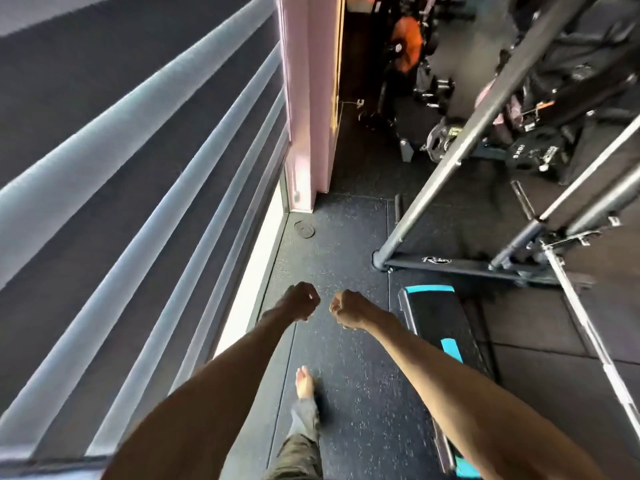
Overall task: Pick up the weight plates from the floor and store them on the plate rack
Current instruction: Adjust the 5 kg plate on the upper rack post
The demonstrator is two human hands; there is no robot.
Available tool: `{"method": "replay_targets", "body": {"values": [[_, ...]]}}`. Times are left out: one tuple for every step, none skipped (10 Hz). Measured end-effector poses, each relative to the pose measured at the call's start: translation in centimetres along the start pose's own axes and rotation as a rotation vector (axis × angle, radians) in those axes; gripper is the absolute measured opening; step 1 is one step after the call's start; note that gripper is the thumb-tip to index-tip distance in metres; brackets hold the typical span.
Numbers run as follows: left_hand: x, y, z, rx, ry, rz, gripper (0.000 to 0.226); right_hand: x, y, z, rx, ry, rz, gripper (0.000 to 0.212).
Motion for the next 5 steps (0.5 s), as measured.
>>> {"method": "replay_targets", "body": {"values": [[-9.1,3.1,-3.8,-0.021,-0.030,0.036,0.013,-7.4,5.6,-1.5,-0.003,-0.045,-0.029,0.019],[-17.8,6.7,-8.8,-0.053,-0.063,0.059,0.013,-13.8,11.9,-3.2,-0.035,-0.119,-0.101,0.018],[-25.4,9.7,-13.7,-0.083,-0.137,0.079,0.013,-20.2,18.2,-5.2,-0.092,-0.194,-0.166,0.025],[-32.4,11.2,-16.5,-0.181,-0.167,0.156,0.021,-27.8,23.1,-7.8,-0.112,-0.224,-0.185,0.014],[-40.3,12.4,-18.3,-0.287,-0.195,0.229,0.026,-33.5,25.3,-10.1,-0.161,-0.244,-0.139,0.020]]}}
Point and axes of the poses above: each hand's wrist, its own x-axis away from the middle knuckle, its own y-axis out of the back of the hand, z = x × y, the point moved 4 cm from there along -x, towards the middle knuckle, and after that the axes turned 10 degrees about x, right-handed, at the moved point
